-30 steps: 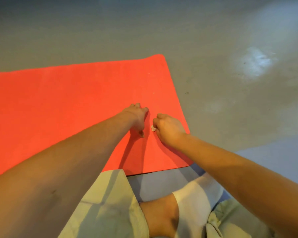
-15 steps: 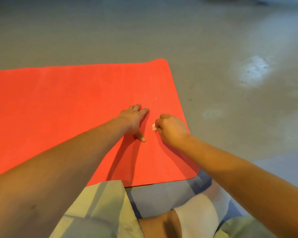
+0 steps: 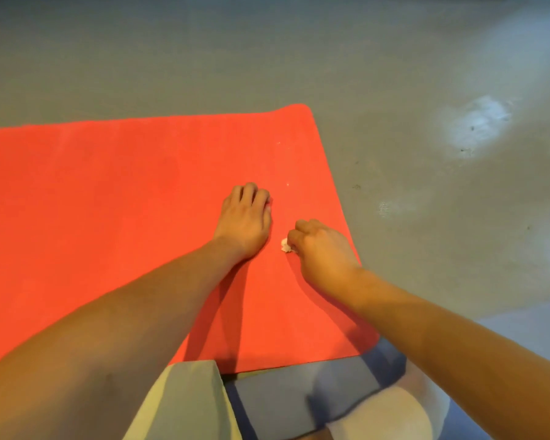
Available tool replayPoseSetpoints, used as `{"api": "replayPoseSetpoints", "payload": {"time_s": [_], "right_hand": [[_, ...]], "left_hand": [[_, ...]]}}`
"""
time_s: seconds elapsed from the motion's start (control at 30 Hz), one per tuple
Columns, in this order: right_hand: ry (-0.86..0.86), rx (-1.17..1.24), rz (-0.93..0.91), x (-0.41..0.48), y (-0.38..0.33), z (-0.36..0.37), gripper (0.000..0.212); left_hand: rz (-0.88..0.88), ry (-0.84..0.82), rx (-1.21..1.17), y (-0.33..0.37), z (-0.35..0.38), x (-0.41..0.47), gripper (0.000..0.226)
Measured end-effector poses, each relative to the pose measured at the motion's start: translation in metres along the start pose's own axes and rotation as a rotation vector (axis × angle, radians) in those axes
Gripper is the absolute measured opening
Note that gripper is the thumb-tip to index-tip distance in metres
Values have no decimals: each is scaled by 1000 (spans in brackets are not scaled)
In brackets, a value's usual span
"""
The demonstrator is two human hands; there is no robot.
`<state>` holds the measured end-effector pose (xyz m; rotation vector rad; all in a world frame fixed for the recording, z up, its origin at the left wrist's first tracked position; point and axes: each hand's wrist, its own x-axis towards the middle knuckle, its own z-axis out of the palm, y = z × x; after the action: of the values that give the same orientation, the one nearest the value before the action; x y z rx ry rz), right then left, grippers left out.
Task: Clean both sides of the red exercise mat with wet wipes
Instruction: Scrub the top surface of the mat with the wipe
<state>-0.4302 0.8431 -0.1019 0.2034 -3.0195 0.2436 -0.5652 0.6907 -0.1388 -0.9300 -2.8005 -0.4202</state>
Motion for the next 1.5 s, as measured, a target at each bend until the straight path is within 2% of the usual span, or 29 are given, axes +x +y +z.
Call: {"api": "replayPoseSetpoints", "payload": {"time_s": [0.1, 0.27, 0.33, 0.53, 0.67, 0.77, 0.9, 1.07, 1.23, 1.37, 1.5], "right_hand": [[36, 4, 68, 39, 8, 1, 15], [58, -49, 139, 116, 32, 2, 11], [68, -71, 165, 143, 43, 4, 13], [70, 3, 228, 162, 48, 4, 18], [87, 52, 94, 107, 31, 8, 17], [68, 71, 31, 92, 33, 10, 16], [100, 61, 75, 141, 46, 12, 19], [140, -5, 192, 237, 78, 19, 21], [113, -28, 274, 301, 103, 16, 21], [117, -10, 268, 297, 101, 16, 23], [135, -16, 166, 252, 86, 21, 22]], "left_hand": [[-33, 93, -28, -1, 6, -4, 23], [-102, 41, -28, -6, 13, 1, 54], [-98, 2, -50, -7, 15, 1, 59], [-116, 20, -82, -9, 11, 7, 54], [-120, 103, -53, -17, 11, 32, 39], [-146, 117, -8, -22, 14, 52, 37], [-121, 125, -4, -25, 19, 63, 41], [-123, 3, -40, -23, 23, 66, 67], [-134, 3, -61, -24, 22, 67, 68], [-135, 26, -49, -26, 21, 71, 63], [-130, 64, -4, -30, 23, 84, 55]]}}
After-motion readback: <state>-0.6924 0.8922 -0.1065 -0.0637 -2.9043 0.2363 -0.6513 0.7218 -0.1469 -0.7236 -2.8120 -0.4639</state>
